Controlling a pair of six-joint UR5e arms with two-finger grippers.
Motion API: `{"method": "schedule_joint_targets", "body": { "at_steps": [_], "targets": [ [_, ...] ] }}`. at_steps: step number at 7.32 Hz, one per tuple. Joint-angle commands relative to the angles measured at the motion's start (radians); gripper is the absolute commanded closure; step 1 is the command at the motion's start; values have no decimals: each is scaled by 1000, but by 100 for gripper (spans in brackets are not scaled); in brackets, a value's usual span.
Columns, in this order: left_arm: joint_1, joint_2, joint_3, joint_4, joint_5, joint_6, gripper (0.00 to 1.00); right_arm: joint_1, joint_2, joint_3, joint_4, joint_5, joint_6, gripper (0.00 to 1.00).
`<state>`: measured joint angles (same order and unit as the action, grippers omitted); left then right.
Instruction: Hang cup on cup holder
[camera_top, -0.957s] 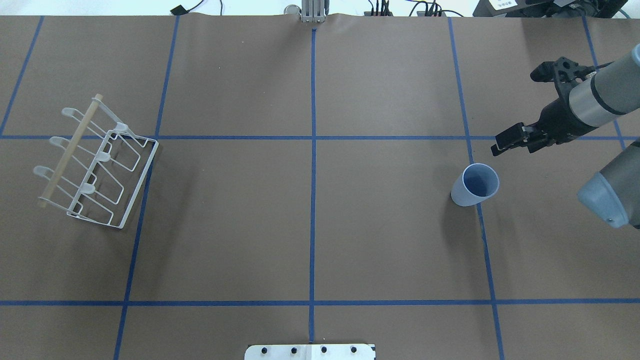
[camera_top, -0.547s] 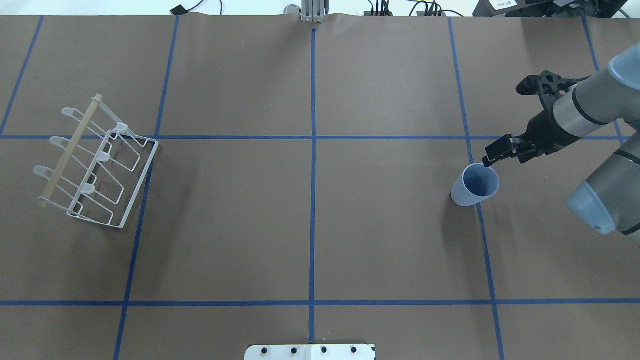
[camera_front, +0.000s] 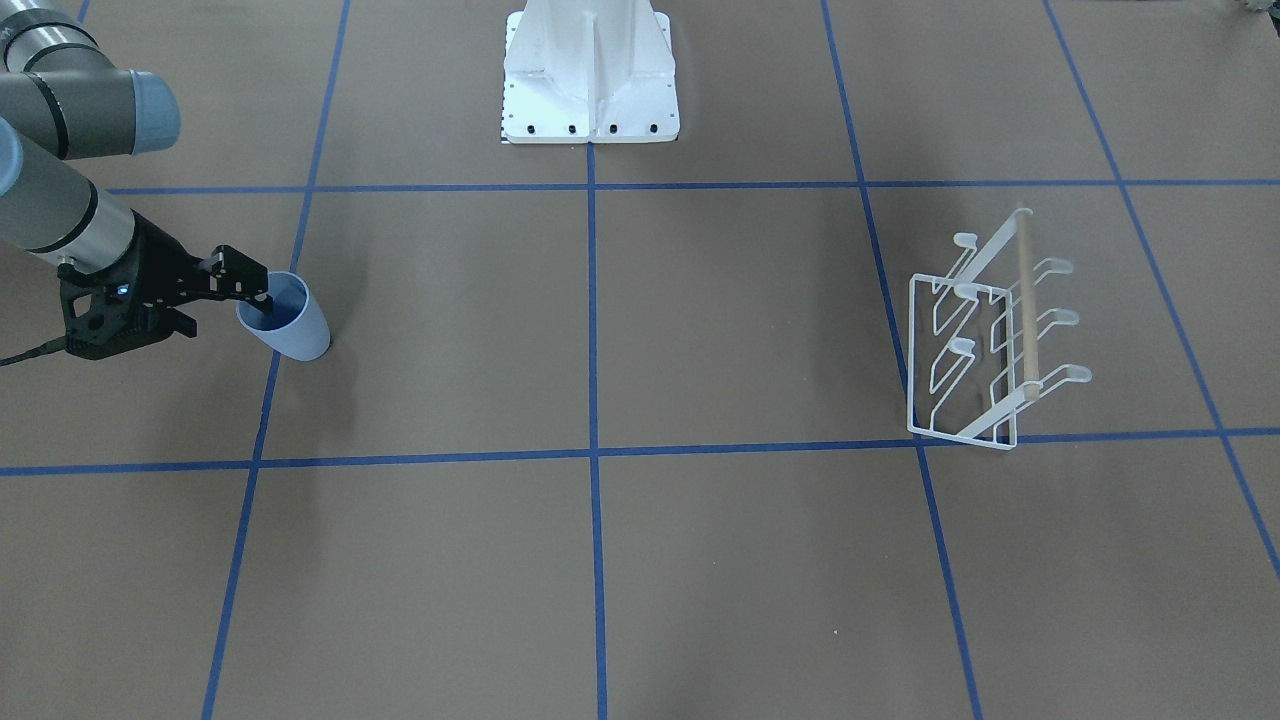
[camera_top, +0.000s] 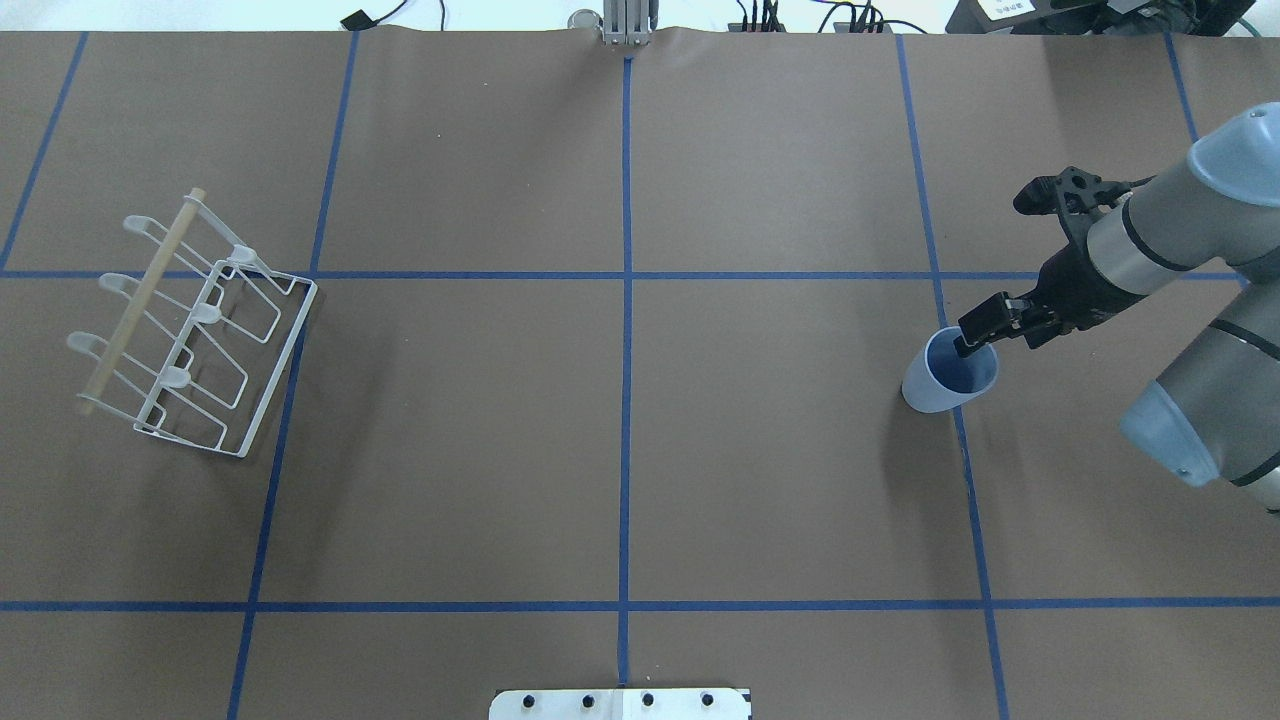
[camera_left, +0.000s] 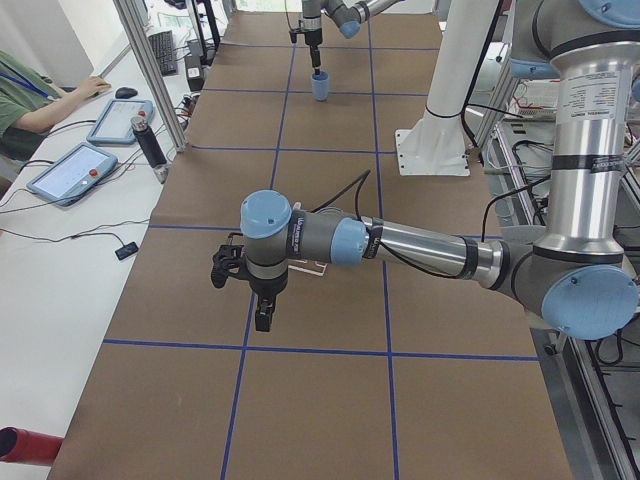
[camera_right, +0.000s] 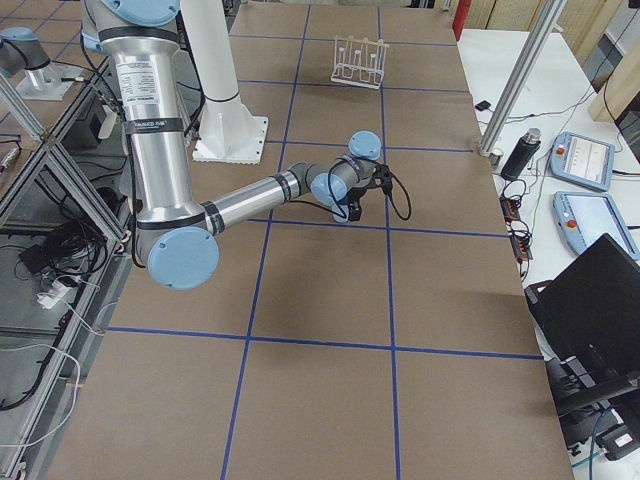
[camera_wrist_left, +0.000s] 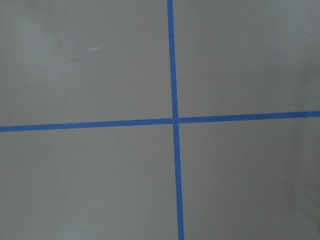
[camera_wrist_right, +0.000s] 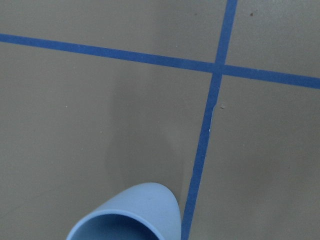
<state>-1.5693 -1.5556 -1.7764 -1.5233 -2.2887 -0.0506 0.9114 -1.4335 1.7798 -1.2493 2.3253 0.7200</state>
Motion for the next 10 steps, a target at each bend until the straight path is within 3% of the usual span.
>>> {"method": "schedule_joint_targets", "body": {
  "at_steps": [1, 2, 5, 8, 9, 10],
  "targets": [
    [0, 2, 0, 0, 0, 0, 2, -8, 2, -20, 1, 0, -8, 56],
    [0, 2, 0, 0, 0, 0, 2, -8, 1, -22, 13, -3, -10, 99],
    [0, 2, 0, 2, 0, 0, 2, -16, 5, -14, 25, 9, -8, 100],
    [3, 0, -5, 0, -2, 0, 2, -14, 24, 62, 33, 46, 7, 100],
    [35, -4, -14, 0, -32, -15, 2, -11, 72, 64, 36, 45, 12, 100],
    [76, -27, -17, -3, -149, -29, 2, -11, 129, 64, 36, 42, 13, 100]
  ]
}}
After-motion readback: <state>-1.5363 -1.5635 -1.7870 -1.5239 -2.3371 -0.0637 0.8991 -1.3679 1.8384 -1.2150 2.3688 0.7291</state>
